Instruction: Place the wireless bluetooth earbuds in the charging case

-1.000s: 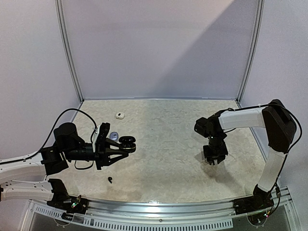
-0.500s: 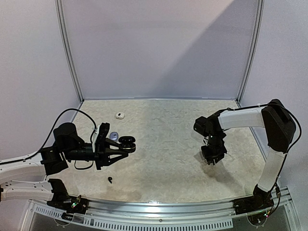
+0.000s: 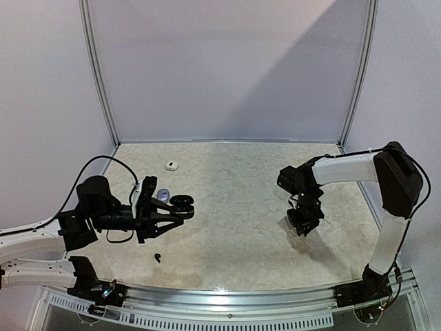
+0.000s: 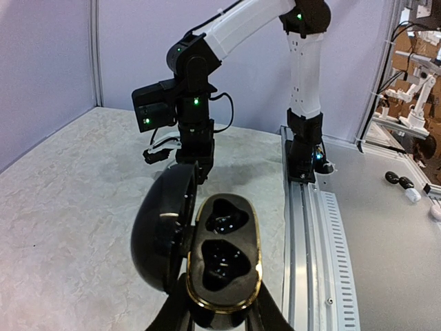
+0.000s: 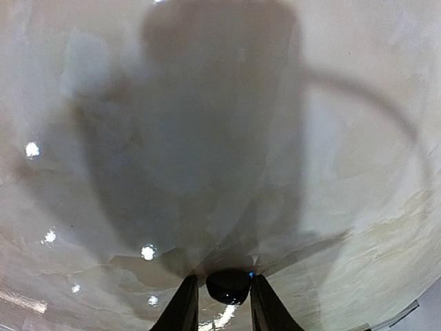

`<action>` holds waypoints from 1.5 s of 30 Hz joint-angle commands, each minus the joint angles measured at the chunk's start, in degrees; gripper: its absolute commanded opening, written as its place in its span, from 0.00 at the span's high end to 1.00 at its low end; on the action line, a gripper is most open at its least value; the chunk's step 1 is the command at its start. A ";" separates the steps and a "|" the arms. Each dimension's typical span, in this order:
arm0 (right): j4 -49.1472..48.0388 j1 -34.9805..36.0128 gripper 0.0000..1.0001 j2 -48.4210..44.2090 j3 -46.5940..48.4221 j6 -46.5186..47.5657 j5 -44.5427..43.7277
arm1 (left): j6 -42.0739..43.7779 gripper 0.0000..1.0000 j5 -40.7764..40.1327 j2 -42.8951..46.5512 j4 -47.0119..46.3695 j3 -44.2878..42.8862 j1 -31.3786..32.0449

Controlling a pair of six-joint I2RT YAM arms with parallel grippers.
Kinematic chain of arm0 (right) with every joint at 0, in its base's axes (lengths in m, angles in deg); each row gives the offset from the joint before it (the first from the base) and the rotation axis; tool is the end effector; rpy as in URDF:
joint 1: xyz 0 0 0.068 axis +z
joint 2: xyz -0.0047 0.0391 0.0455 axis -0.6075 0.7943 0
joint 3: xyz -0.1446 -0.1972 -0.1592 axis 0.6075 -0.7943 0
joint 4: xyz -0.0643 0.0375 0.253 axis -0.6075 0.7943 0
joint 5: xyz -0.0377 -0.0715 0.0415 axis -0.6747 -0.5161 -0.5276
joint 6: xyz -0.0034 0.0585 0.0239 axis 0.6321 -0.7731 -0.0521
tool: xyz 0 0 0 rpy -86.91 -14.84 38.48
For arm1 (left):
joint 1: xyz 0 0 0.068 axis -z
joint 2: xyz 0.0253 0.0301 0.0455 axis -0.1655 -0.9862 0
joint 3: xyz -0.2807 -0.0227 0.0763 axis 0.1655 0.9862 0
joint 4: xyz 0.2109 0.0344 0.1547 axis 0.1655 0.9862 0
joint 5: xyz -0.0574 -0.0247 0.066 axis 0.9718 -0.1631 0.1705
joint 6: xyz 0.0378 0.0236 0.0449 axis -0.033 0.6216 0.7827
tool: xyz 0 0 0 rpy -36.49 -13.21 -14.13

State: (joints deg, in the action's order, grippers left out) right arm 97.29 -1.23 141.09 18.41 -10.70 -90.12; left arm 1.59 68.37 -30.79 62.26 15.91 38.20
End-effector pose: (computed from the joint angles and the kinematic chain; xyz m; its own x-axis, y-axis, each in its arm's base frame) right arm 0.2548 0.1826 0.1507 -0.9848 -0.1448 0.0958 -0.1560 0.9803 -0.1214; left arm 0.1093 -0.1573 0.2593 -0.1756 0.1031 -0.9790 0.9662 0.2088 -0.1513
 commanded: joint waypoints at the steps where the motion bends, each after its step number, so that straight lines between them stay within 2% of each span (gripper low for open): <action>1: -3.86 -0.87 0.74 3.08 0.16 1.12 -0.83 | 0.85 1.00 -0.02 0.61 1.13 0.33 -0.75; 18: -4.69 -0.91 0.74 4.86 1.53 6.43 -0.74 | 1.07 1.00 0.14 0.41 1.48 0.00 -0.97; 27: -3.59 -0.90 0.85 4.47 2.33 6.72 -0.89 | 1.26 1.00 0.07 0.32 1.57 -0.15 -0.96; 33: -0.02 -0.45 0.90 0.94 7.79 6.55 -2.03 | 1.22 1.00 -0.77 0.31 1.08 -0.52 -0.97; 37: 1.71 2.89 0.93 -3.74 16.34 6.46 -5.45 | 1.05 1.00 -3.74 0.28 -0.41 -1.04 -0.97; 40: -1.26 7.80 0.96 -8.51 23.69 6.11 -8.92 | 1.79 1.00 -5.76 0.02 -1.23 -1.80 -0.97; 43: -9.61 14.75 0.96 -13.38 29.07 7.30 -14.22 | 3.04 1.00 -8.74 -0.16 -1.90 -2.49 -0.97; 45: -18.57 20.27 0.96 -16.36 28.71 9.07 -17.53 | 3.88 1.00 -11.27 -0.29 -2.40 -2.94 -0.97</action>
State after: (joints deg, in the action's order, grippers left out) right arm 92.33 10.27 132.08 44.97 -3.79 -99.87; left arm 3.14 62.67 -30.81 62.68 15.41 38.02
